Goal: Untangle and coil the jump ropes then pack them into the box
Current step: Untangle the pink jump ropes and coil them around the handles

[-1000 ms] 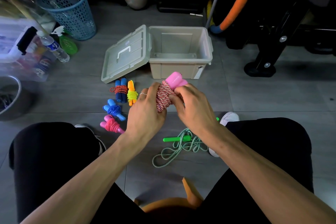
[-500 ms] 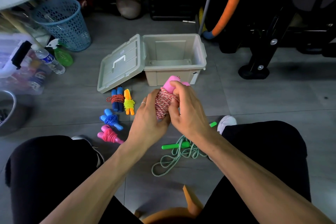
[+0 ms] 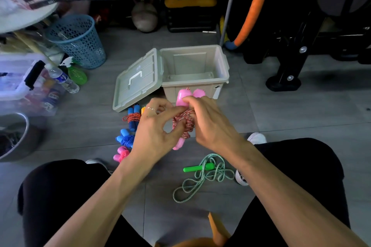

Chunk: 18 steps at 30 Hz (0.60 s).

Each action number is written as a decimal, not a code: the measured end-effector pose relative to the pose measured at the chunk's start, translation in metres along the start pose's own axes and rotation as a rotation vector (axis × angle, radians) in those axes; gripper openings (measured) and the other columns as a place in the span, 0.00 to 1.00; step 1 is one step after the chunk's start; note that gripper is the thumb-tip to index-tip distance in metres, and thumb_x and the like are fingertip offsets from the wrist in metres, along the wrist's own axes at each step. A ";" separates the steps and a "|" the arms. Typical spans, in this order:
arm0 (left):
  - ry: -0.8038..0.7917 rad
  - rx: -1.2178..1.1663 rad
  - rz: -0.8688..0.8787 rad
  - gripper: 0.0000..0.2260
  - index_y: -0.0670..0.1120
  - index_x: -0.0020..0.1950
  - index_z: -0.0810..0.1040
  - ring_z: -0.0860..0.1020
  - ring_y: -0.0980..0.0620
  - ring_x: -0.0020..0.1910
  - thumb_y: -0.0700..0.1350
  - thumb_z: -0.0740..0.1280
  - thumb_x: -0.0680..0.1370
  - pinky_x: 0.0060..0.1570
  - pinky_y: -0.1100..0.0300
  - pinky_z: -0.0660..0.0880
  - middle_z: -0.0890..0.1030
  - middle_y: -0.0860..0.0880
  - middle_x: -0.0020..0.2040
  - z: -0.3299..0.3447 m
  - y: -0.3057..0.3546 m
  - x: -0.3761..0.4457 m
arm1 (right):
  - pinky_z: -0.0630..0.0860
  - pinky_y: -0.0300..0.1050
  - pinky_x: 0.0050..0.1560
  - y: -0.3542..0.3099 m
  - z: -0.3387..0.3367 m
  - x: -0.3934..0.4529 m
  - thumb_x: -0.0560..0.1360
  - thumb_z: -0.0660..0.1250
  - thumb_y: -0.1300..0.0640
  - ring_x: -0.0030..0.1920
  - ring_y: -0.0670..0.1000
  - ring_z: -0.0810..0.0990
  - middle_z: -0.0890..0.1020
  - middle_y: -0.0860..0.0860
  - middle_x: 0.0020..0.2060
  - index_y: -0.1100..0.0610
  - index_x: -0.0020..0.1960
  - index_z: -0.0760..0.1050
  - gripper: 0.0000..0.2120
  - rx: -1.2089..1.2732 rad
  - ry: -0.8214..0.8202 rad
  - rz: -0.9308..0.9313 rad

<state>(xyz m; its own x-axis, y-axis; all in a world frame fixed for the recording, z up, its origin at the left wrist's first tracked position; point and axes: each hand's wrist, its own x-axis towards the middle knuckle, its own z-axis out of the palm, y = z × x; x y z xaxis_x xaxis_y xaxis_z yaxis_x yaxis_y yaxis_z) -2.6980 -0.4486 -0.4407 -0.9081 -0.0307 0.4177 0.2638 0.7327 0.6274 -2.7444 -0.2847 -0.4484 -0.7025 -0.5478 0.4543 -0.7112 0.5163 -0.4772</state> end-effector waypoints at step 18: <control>-0.296 -0.024 0.005 0.08 0.47 0.49 0.83 0.70 0.61 0.39 0.41 0.69 0.72 0.41 0.69 0.67 0.73 0.52 0.41 0.007 -0.014 0.004 | 0.69 0.52 0.61 0.009 0.013 -0.016 0.72 0.64 0.52 0.50 0.64 0.76 0.78 0.60 0.59 0.61 0.61 0.65 0.21 0.012 -0.067 -0.090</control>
<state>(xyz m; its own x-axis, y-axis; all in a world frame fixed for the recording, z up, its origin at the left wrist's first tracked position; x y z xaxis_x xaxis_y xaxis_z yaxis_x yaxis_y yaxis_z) -2.7072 -0.4541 -0.4518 -0.9612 0.1748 0.2134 0.2729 0.7159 0.6427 -2.7391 -0.2800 -0.4701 -0.6324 -0.6344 0.4445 -0.7705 0.4557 -0.4458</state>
